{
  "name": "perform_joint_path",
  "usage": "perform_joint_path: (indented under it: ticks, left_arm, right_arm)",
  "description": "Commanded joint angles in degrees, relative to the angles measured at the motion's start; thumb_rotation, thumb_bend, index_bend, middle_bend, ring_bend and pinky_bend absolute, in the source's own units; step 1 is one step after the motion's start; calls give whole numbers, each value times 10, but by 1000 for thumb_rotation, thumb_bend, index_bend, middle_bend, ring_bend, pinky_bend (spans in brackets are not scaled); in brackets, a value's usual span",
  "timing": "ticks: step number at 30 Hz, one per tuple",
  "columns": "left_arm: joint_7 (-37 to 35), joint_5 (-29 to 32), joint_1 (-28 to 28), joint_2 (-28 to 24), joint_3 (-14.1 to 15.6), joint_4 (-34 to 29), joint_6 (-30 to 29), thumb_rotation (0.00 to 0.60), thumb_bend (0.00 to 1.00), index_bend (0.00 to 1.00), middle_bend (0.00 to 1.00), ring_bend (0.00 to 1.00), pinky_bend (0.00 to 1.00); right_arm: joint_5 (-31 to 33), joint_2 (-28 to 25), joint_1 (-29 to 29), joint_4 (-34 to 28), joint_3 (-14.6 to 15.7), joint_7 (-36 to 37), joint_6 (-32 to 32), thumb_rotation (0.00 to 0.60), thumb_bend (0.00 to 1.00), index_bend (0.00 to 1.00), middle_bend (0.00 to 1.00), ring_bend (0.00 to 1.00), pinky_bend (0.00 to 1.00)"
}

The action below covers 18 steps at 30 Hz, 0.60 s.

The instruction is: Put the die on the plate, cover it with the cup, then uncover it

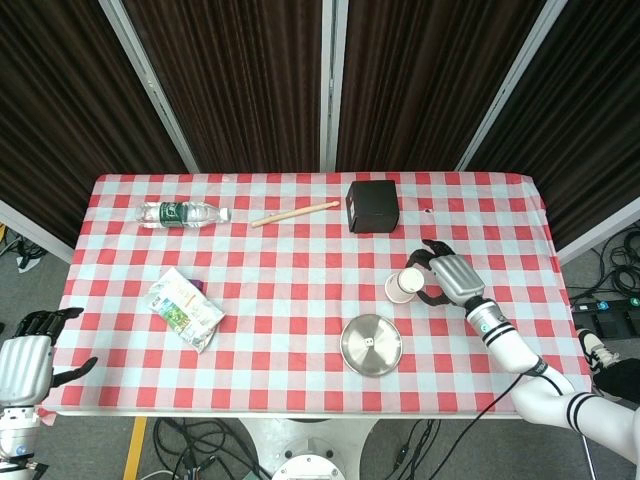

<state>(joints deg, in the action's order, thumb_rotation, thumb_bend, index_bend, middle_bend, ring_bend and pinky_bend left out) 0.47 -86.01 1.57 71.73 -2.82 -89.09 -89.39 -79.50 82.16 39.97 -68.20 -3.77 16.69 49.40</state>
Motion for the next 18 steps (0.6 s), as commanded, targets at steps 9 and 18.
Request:
perform_joint_path:
  ticks: [9, 18]
  left_arm:
    - [1, 0, 4, -1, -3, -2, 1, 600, 0, 271, 306, 263, 210]
    - [-3, -3, 4, 4, 0, 4, 2, 600, 0, 271, 306, 264, 210]
  right_arm:
    - [-5, -57, -27, -71, 0, -27, 36, 600, 327, 33, 120, 0, 24]
    - [-23, -126, -143, -166, 14, -86, 223, 600, 327, 23, 115, 0, 23]
